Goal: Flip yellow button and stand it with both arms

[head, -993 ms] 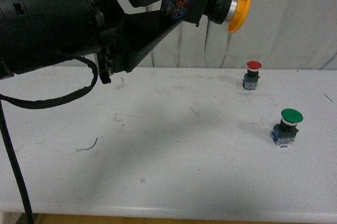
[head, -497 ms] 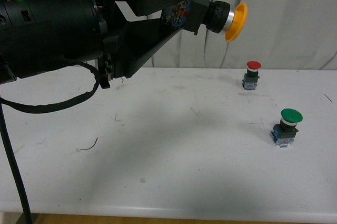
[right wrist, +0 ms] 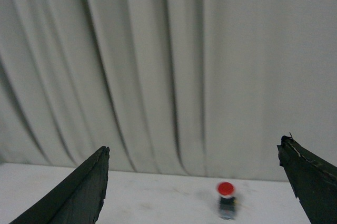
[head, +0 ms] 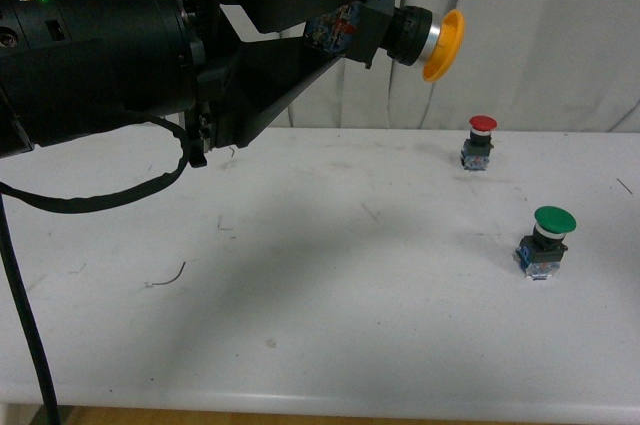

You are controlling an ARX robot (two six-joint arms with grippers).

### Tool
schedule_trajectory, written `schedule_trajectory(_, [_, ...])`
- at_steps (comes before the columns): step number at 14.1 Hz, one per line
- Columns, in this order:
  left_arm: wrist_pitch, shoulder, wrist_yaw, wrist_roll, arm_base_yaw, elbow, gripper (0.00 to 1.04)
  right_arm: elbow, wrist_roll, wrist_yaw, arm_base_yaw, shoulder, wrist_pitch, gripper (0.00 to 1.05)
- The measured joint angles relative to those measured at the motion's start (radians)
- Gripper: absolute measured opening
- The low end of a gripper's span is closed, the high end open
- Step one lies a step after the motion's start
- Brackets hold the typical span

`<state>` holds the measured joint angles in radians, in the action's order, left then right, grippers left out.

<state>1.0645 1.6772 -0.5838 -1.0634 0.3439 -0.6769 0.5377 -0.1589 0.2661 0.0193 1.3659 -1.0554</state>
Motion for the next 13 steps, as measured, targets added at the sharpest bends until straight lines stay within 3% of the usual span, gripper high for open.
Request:
schedule_trajectory(1, [-0.001,0.000,0.000,0.002,0.000,0.000,0.36,-0.001,-0.059,0.055,-0.009,0.001,-0.041,0.98])
schedule_trajectory(2, [-0.008,0.000,0.000,0.013,0.000,-0.006,0.36,-0.041,-0.276,0.187,-0.015,0.066,-0.214,0.98])
schedule_trajectory(4, [-0.005,0.000,0.000,0.018,0.000,-0.011,0.36,-0.089,-0.651,0.312,-0.080,0.190,-0.230,0.98])
schedule_trajectory(8, [-0.009,0.000,0.000,0.021,0.000,-0.011,0.36,-0.078,-1.042,0.300,-0.185,0.297,-0.226,0.98])
schedule_trajectory(13, [-0.012,-0.001,0.000,0.024,0.000,-0.011,0.36,0.015,-1.187,0.248,-0.235,0.374,-0.229,0.98])
